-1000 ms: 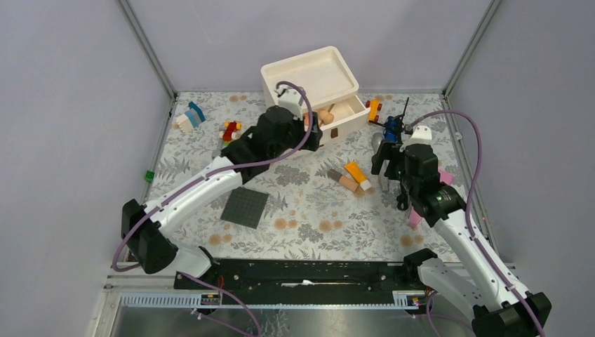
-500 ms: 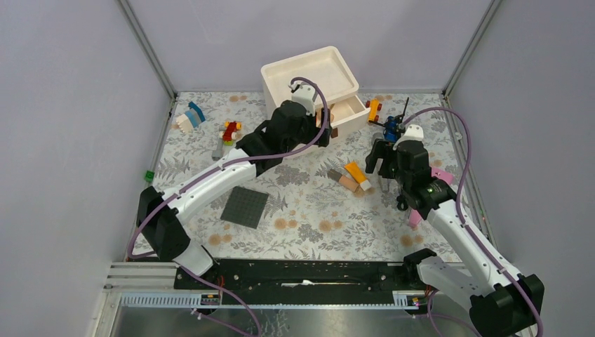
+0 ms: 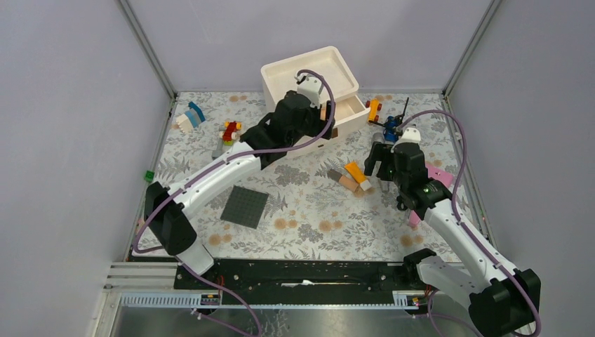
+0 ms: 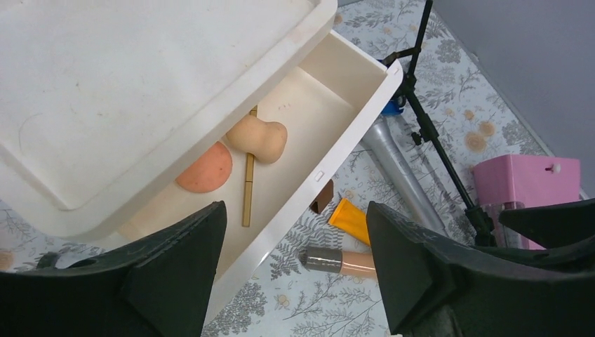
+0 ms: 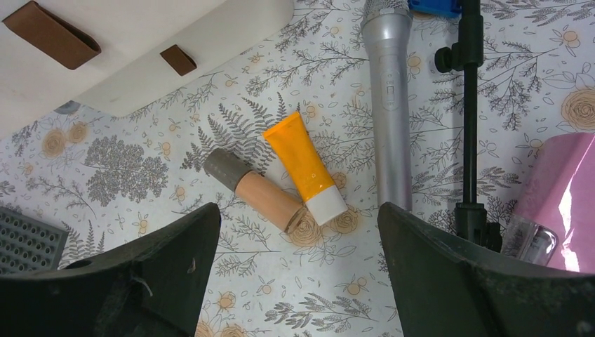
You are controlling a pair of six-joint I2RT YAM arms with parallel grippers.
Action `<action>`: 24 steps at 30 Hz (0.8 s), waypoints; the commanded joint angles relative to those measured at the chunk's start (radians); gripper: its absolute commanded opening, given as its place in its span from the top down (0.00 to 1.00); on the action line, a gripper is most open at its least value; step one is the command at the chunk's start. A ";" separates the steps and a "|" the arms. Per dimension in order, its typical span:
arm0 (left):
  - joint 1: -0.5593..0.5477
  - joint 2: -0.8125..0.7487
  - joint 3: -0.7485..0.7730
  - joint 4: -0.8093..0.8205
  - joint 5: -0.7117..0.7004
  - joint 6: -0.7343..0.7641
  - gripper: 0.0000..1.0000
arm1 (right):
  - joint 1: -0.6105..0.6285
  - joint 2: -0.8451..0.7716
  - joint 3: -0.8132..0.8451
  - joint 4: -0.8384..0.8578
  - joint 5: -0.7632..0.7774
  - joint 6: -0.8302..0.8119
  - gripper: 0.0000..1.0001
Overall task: Organize the makeup
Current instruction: Close the drawer in the storage box.
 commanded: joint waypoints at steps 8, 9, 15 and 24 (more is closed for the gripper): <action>0.001 0.005 0.046 -0.076 0.072 0.213 0.10 | -0.003 -0.018 0.013 0.070 0.107 0.204 0.13; -0.003 -0.001 0.034 -0.068 0.072 0.215 0.09 | -0.003 -0.014 0.019 0.073 0.101 0.221 0.14; -0.050 -0.007 0.019 -0.053 0.060 0.219 0.04 | -0.003 0.022 0.068 0.038 0.030 0.254 0.14; -0.135 -0.017 -0.040 -0.013 -0.077 0.274 0.01 | -0.003 0.001 0.042 0.012 0.079 0.256 0.13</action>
